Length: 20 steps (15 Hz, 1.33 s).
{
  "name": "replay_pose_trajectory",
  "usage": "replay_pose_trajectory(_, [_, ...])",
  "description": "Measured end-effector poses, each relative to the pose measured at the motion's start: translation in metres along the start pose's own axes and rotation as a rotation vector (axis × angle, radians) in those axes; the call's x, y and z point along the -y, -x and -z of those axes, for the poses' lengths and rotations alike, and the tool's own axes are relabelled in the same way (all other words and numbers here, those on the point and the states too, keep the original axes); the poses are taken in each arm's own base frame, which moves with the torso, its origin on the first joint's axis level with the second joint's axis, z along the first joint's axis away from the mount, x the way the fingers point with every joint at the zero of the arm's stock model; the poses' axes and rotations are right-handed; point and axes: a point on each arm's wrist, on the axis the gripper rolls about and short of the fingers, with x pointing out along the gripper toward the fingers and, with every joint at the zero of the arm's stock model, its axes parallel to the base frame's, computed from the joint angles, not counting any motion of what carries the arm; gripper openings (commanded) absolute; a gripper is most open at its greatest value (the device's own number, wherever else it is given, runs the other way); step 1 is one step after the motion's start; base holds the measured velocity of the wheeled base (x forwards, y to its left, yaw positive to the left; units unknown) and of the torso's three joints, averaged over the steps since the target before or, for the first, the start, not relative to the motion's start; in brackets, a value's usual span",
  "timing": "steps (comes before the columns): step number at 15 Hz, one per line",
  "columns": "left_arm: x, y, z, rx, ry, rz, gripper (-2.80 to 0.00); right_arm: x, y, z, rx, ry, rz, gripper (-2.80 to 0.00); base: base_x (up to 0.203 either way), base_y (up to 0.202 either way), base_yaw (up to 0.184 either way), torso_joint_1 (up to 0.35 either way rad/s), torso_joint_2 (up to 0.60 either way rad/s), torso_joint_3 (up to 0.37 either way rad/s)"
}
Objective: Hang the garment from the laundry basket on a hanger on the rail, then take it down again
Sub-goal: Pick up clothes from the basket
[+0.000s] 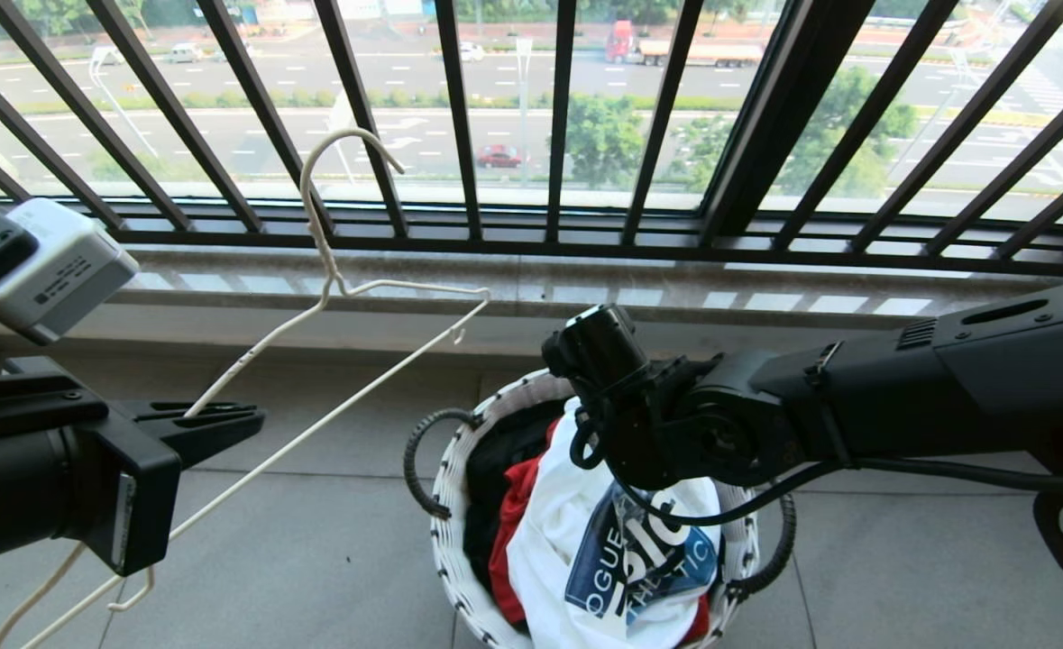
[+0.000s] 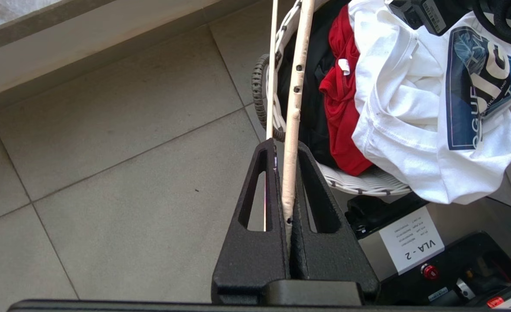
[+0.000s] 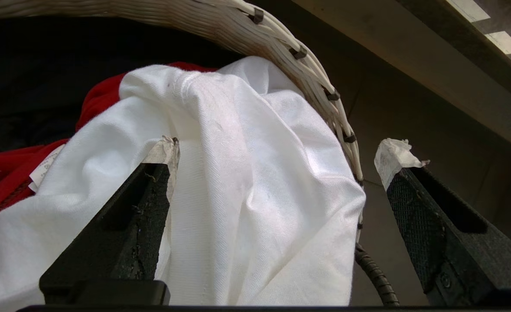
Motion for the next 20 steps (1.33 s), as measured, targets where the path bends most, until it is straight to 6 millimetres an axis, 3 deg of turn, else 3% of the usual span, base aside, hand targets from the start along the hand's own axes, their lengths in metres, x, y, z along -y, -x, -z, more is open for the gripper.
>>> replay_pose_trajectory(5, [0.000, -0.001, 0.001, -0.008, -0.002, 0.001, -2.80, 0.010, 0.008, -0.001, -0.029, 0.024, 0.018, 0.00, 0.000, 0.000, 0.000, 0.000, 0.00, 0.000])
replay_pose_trajectory(14, [0.000, 0.002, 0.000, 0.004, -0.004, -0.002, -2.80, 0.034, 0.037, 0.036, -0.112, 0.100, 0.004, 0.00, 0.000, 0.000, 0.000, 0.000, 0.00, 0.000])
replay_pose_trajectory(20, [-0.001, 0.006, -0.001, 0.020, -0.006, -0.003, -2.80, 0.036, 0.060, 0.050, -0.334, -0.094, -0.198, 0.00, 0.000, 0.000, 0.000, 0.000, 0.00, 0.000])
